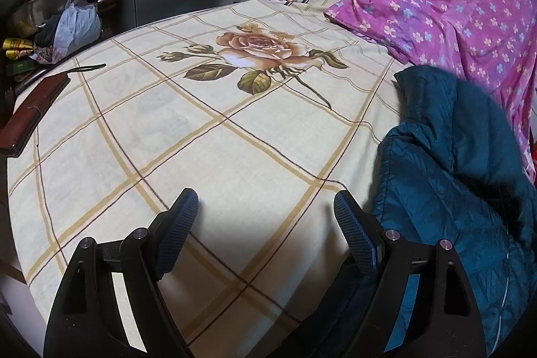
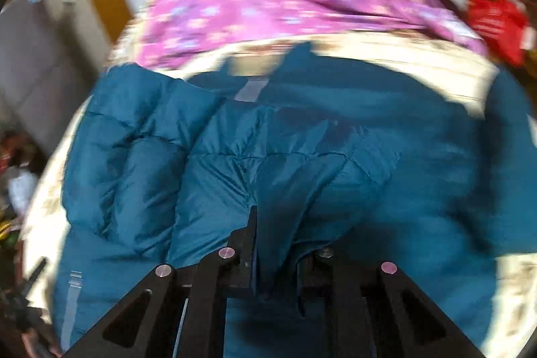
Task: Fold large clothes
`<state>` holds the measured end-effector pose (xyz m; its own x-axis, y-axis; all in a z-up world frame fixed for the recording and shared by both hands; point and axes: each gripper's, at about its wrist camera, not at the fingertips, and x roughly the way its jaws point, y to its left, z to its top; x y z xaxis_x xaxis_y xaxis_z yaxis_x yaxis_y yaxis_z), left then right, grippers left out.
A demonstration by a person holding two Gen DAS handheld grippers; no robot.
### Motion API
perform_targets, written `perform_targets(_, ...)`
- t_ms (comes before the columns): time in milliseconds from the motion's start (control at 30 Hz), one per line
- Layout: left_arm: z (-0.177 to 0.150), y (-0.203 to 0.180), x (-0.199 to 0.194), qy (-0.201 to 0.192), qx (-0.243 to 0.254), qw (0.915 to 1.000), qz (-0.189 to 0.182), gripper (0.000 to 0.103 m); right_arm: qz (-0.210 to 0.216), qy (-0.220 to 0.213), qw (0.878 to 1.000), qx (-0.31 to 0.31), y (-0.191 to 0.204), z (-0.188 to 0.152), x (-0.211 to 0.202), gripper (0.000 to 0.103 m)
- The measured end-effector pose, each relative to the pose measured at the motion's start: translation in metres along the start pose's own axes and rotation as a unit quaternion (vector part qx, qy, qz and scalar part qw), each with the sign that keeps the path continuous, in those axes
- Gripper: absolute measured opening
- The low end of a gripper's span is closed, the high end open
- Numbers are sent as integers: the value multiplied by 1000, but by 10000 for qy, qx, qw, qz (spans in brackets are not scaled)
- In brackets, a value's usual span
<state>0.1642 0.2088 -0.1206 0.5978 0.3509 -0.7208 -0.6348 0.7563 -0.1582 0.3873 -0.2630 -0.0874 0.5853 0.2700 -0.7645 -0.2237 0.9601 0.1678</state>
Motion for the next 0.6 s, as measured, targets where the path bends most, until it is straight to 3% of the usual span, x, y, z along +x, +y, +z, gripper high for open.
perform_targets(100,0,0,1,13,13,10000,11,83,-66,249,9996,125,-41,-1,-1,17)
perform_targets(167,0,0,1,27,21,10000,16,83,-229,292,9992,154,-49,-2,-3,36)
perform_targets(200,0,0,2,31,24,10000,13,83,-356,218,9990,155,-50,-4,-8,51)
perform_targets(233,0,0,2,31,19,10000,12,83,-478,40,9987,169,-51,-4,-15,59)
perform_targets(433,0,0,2,43,34,10000,22,83,-872,-913,9905,553,-68,-11,-67,64)
perform_targets(500,0,0,2,42,29,10000,17,83,-695,-1099,9898,577,-58,-16,-74,64)
perform_targets(600,0,0,2,45,33,10000,17,83,295,-968,9947,166,-22,-20,-62,64)
